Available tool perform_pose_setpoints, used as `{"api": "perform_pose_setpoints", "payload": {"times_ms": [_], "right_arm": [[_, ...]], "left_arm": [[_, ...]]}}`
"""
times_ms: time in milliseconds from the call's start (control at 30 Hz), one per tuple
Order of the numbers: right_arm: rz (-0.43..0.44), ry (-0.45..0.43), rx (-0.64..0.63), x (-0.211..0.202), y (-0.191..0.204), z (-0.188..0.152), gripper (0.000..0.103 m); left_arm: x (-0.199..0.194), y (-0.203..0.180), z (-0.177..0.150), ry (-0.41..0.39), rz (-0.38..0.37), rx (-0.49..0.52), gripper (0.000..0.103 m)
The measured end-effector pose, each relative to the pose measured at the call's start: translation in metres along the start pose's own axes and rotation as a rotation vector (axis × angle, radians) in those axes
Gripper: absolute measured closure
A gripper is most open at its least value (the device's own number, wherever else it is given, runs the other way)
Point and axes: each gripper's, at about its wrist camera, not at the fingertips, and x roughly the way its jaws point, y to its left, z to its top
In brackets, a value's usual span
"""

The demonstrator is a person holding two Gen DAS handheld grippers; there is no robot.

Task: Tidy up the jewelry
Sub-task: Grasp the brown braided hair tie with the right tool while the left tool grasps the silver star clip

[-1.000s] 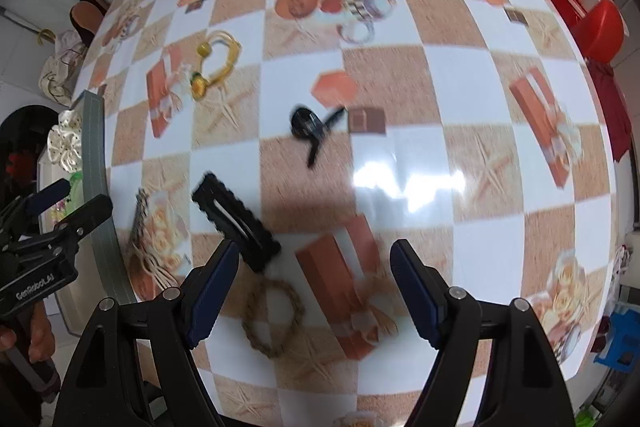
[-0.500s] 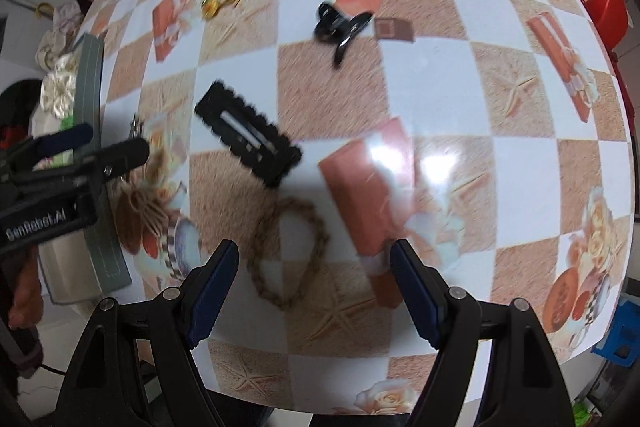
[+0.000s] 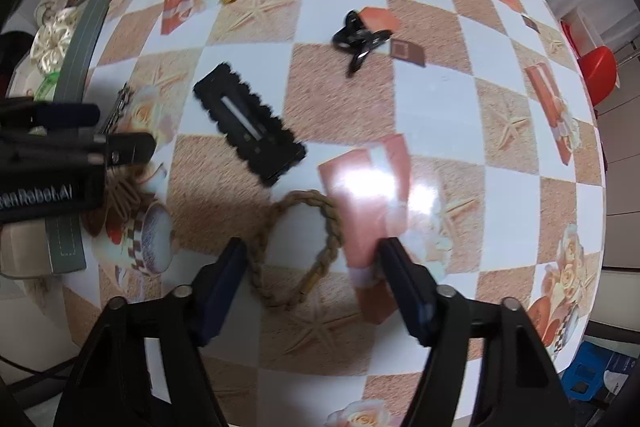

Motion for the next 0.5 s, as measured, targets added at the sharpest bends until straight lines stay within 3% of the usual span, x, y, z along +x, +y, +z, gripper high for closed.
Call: {"api": "perform_pose_setpoints", "payload": {"times_ms": [33, 133, 267, 500], "right_arm": [[0.0, -0.002, 0.0, 0.0, -0.001, 0.001, 0.039], [0.002, -0.008, -0.008, -0.002, -0.002, 0.003, 0.054], [0.011, -0.012, -0.02, -0.005, -0.002, 0.007, 0.089], [0.093, -0.014, 0.054, -0.011, -0.022, 0.022, 0.093]], "left_arm": [[0.001, -0.001, 0.0, -0.001, -0.003, 0.0, 0.025], [-0.001, -0.006, -0.001, -0.015, -0.005, -0.003, 0.04], [-0.007, -0.007, 0.001, -0.027, -0.025, -0.012, 0.08], [-0.028, 0.006, 0.007, -0.077, -0.074, -0.072, 0.086]]}}
